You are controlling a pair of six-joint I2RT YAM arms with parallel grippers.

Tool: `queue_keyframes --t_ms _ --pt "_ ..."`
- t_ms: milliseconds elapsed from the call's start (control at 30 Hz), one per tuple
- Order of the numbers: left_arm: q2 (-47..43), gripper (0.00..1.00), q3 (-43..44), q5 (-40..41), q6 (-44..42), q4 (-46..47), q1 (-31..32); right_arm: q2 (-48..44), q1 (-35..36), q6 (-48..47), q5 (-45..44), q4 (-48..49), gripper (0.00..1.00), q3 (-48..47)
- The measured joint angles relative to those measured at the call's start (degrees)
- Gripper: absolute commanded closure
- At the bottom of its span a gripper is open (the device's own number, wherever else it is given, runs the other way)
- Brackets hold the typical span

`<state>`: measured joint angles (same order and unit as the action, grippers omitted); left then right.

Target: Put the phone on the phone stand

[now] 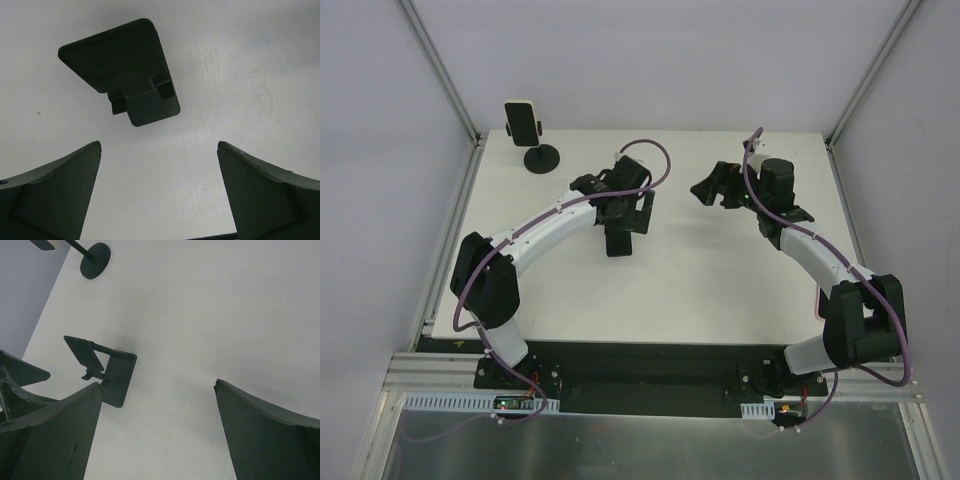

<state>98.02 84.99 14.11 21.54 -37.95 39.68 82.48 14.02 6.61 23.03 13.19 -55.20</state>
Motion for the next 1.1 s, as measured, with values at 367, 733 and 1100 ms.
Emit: queue_keyframes --t_ms 367,733,1100 --pt "7.96 0.01 5.38 -0.04 4.11 0.11 -5.29 1.64 -0.17 0.24 0.28 1.03 0.04 0.00" --pt "11.76 0.07 8.98 2.93 8.72 0.24 -4.87 3.43 -0.44 0.50 0.50 1.18 0.03 0.00" --pt "13.03 0.13 10.05 6.05 10.78 -0.28 -4.90 4.52 -0.83 0.92 1.53 1.38 0.04 0.00"
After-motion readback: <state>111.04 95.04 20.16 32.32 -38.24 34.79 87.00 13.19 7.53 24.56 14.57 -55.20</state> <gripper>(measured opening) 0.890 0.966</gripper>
